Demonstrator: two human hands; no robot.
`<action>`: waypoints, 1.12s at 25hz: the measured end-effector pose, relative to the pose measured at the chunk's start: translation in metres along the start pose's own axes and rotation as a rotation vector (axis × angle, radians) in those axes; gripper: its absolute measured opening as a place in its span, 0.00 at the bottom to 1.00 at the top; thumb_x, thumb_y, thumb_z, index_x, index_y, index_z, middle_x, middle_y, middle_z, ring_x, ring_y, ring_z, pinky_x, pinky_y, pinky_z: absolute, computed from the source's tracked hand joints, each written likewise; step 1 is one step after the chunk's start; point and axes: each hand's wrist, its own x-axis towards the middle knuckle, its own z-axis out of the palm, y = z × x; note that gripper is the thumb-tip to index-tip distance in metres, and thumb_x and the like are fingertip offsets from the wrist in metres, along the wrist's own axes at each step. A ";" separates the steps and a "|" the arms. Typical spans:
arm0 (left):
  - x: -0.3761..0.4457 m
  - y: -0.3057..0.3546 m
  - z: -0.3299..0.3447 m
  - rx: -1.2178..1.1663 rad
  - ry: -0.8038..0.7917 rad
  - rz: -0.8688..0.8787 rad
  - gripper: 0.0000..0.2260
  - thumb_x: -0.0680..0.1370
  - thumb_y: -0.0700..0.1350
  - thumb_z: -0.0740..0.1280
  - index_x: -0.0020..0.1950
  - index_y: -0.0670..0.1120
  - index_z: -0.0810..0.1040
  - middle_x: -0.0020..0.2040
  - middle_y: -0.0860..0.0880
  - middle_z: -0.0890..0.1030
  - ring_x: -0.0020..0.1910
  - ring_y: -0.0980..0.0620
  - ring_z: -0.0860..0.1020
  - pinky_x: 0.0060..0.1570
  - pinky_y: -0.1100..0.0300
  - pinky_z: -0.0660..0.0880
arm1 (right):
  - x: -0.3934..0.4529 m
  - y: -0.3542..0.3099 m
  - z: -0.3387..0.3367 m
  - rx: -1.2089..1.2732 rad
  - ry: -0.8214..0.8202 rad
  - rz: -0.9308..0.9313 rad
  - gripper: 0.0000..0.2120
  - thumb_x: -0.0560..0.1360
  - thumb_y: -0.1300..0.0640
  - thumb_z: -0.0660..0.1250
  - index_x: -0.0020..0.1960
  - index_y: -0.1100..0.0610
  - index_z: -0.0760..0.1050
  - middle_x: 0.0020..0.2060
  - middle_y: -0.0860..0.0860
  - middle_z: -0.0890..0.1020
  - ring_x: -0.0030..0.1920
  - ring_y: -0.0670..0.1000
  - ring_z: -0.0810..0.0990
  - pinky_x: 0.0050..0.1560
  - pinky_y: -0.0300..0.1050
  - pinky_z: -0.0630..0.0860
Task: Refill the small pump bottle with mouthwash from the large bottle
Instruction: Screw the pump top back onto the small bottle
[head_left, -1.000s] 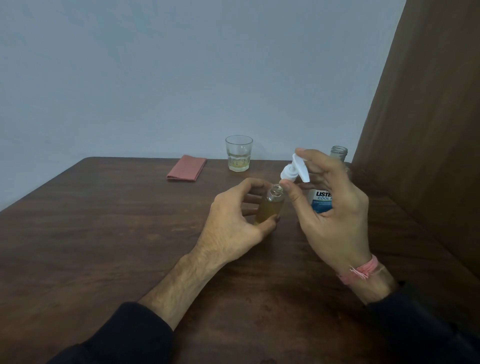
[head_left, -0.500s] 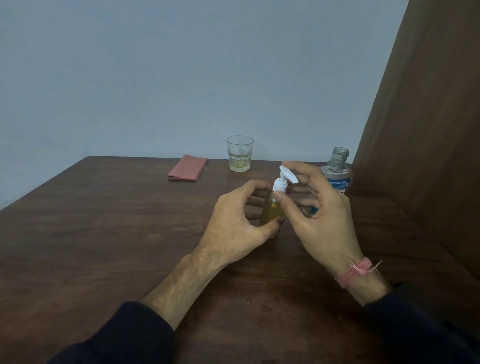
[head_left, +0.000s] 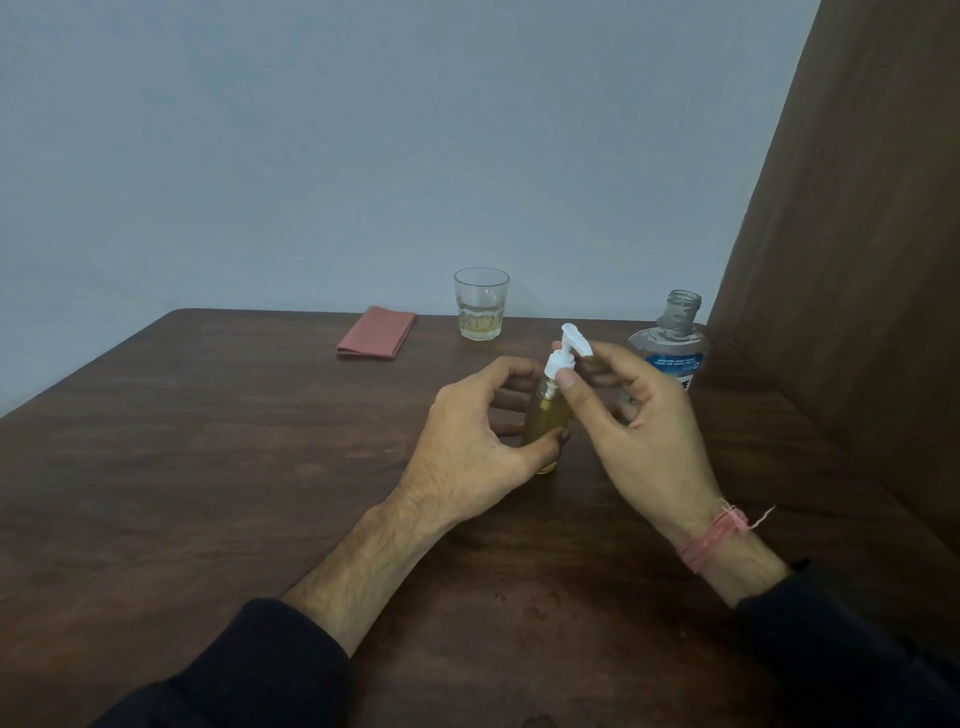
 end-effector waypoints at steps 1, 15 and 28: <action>0.000 0.000 0.000 0.000 -0.001 -0.001 0.25 0.76 0.47 0.85 0.71 0.53 0.84 0.60 0.59 0.88 0.61 0.59 0.88 0.60 0.55 0.88 | 0.001 0.001 0.000 0.007 0.002 0.003 0.12 0.82 0.53 0.75 0.64 0.44 0.83 0.56 0.41 0.88 0.59 0.43 0.86 0.54 0.40 0.85; 0.001 0.000 0.000 -0.031 -0.015 -0.026 0.25 0.76 0.46 0.85 0.71 0.54 0.84 0.60 0.57 0.88 0.60 0.57 0.88 0.57 0.56 0.89 | 0.003 0.007 -0.002 0.033 -0.004 0.076 0.11 0.80 0.50 0.77 0.61 0.46 0.84 0.55 0.43 0.89 0.57 0.45 0.87 0.56 0.48 0.85; 0.002 -0.001 -0.001 -0.007 -0.027 -0.044 0.24 0.76 0.47 0.85 0.70 0.54 0.85 0.60 0.58 0.89 0.60 0.57 0.88 0.59 0.50 0.89 | 0.004 0.011 -0.001 0.038 -0.016 0.084 0.11 0.84 0.49 0.70 0.65 0.44 0.85 0.58 0.45 0.88 0.60 0.48 0.86 0.59 0.57 0.85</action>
